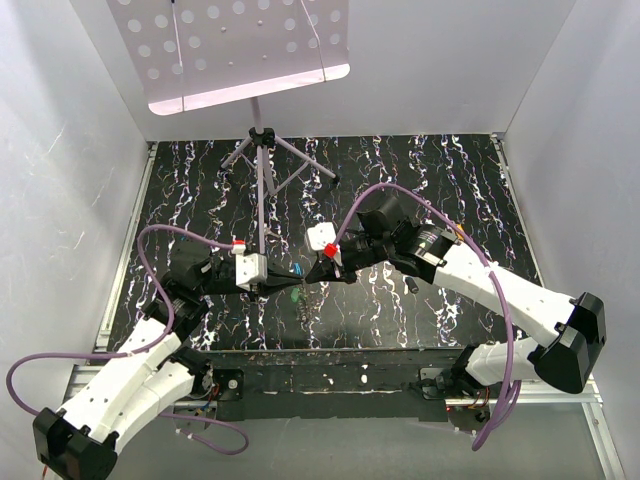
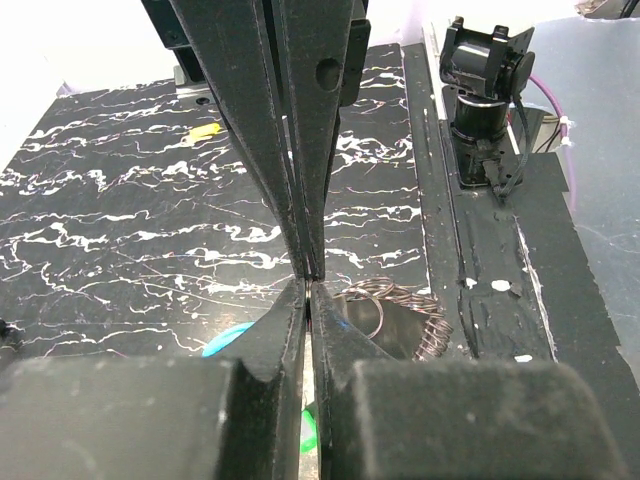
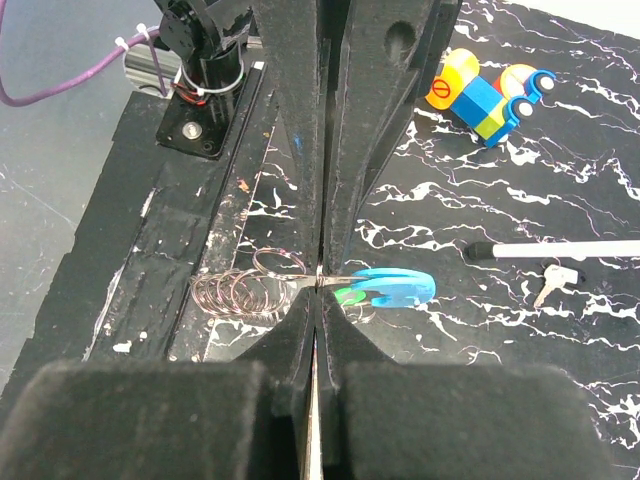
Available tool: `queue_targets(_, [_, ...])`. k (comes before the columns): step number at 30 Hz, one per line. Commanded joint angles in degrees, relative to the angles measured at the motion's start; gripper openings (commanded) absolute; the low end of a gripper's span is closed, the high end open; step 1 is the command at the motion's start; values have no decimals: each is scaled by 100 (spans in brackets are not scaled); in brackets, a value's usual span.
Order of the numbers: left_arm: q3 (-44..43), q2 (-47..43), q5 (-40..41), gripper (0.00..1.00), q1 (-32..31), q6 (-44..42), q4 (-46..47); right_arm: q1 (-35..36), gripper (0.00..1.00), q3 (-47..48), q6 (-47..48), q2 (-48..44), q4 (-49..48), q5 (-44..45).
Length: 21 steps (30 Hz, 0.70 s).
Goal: Put the keys on the keyring
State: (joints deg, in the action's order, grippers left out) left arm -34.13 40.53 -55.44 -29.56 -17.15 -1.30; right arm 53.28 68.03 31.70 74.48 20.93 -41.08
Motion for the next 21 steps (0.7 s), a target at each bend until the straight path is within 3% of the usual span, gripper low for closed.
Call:
queue_targets(1, [-217,86,-177,0,21,-34,-81,-10,1,211,11,-74,-265,-128])
queue_targets(5, [-243,148,-90,0,29,97,-55,-19,1,141,-173,-100,-458,-41])
queue_targets(8, [-16,17,77,0,91,649,706,-72,1,35,-375,-188,-668,-5])
queue_targets(11, [467,-221,340,0,240,1614,2102,-194,27,-27,-664,-284,-914,-14])
queue_targets(14, [950,-362,796,0,328,2651,3674,-431,44,-27,-981,-425,-1178,-224])
queue_targets(17, [1250,-275,1078,0,337,3286,4872,-625,52,-70,-1114,-548,-1433,-549])
queue_targets(21, [1461,-11,1395,0,355,4059,6182,-713,55,-211,-1114,-636,-1802,-901])
